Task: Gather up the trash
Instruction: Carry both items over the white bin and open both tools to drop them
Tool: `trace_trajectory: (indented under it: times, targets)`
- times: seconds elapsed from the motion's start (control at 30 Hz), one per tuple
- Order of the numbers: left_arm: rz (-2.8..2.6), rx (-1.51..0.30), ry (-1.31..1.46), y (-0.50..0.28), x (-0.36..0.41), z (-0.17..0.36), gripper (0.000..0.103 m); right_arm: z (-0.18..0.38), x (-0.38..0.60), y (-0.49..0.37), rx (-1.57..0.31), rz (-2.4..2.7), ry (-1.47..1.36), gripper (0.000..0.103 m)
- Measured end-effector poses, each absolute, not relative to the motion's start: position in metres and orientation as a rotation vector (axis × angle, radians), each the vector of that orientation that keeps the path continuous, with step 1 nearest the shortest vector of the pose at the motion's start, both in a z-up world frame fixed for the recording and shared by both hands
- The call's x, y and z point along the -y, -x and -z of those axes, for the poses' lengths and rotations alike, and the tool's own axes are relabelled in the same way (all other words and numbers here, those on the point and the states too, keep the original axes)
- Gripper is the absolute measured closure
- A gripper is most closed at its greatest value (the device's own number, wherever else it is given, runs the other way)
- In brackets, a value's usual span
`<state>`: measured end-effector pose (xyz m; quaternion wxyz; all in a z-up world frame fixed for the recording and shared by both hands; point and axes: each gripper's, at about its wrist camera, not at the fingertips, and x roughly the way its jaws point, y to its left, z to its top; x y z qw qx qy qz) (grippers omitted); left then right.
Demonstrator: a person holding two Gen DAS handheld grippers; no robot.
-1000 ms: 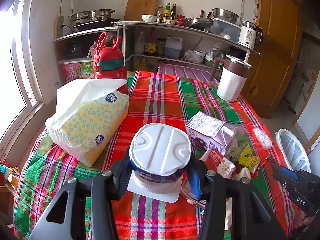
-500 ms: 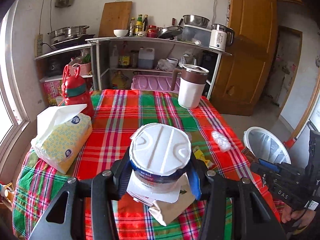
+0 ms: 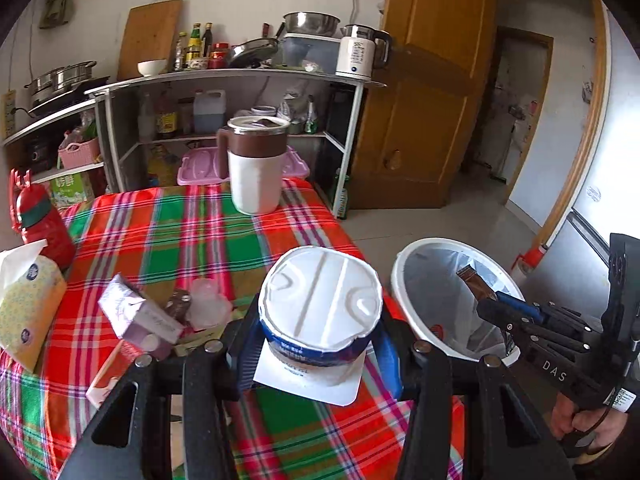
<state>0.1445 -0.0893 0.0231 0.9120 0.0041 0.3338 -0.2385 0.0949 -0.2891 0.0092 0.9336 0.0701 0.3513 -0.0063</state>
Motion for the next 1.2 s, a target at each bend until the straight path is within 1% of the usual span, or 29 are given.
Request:
trace_trajectory:
  times: [0.23,0.47,0.7,0.93,0.97,1.0,1.03,1.07,1.1,1.2]
  targets:
    - [0.601,-0.718,-0.06,-0.145,0.156,-0.014,0.051,0.0,0.336,-0.091,-0.748,0.089,-0.166,0.082]
    - [0.636,-0.77,-0.112,-0.144,0.205,0.006,0.051,0.017,0.372,-0.093,-0.794,0.154,-0.178,0.082]
    - [0.647,-0.786,-0.153,-0.144,0.232,0.017,0.051,0.033,0.39,-0.099,-0.836,0.195,-0.168,0.082]
    - [0.646,-0.822,-0.153,-0.15,0.242,0.024,0.051,0.041,0.394,-0.104,-0.86,0.238,-0.141,0.081]
    - [0.651,-0.818,-0.154,-0.151,0.242,0.024,0.048,0.042,0.394,-0.104,-0.861,0.239,-0.137,0.081]
    - [0.654,-0.814,-0.154,-0.15,0.243,0.024,0.045,0.041,0.394,-0.104,-0.86,0.24,-0.132,0.078]
    - [0.655,-0.812,-0.152,-0.149,0.243,0.023,0.039,0.041,0.393,-0.104,-0.859,0.241,-0.129,0.075]
    - [0.655,-0.809,-0.147,-0.15,0.242,0.023,0.037,0.04,0.392,-0.104,-0.858,0.243,-0.125,0.067]
    - [0.655,-0.811,-0.142,-0.15,0.241,0.022,0.037,0.038,0.392,-0.103,-0.853,0.244,-0.125,0.062]
    - [0.65,-0.798,-0.133,-0.148,0.236,0.018,0.037,0.032,0.389,-0.098,-0.832,0.245,-0.125,0.061]
